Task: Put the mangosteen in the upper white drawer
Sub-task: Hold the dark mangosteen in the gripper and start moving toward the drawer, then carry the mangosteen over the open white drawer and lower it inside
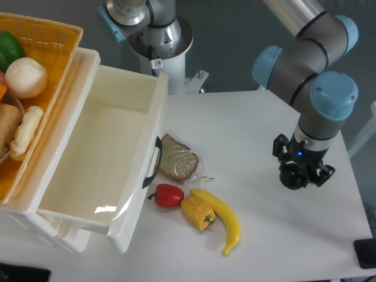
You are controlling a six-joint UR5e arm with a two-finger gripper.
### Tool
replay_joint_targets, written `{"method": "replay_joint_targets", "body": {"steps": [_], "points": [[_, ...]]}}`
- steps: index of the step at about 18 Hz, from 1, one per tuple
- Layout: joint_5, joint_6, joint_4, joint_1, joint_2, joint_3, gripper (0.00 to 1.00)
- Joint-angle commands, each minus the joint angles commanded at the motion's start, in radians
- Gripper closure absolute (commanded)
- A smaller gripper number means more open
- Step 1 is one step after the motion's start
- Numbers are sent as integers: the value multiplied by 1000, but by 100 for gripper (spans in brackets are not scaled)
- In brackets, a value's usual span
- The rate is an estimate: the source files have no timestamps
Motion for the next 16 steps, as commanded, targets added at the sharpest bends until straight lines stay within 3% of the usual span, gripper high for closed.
{"method": "replay_joint_targets", "body": {"steps": [6,8,12,16], "points": [[-3,-15,-21,-6,17,0,93],[-20,-15,-61,-5,44,0,94],[-113,-21,-84,-11,149,-46,95],[-262,-126,-109,-24,248,-98,96]]}}
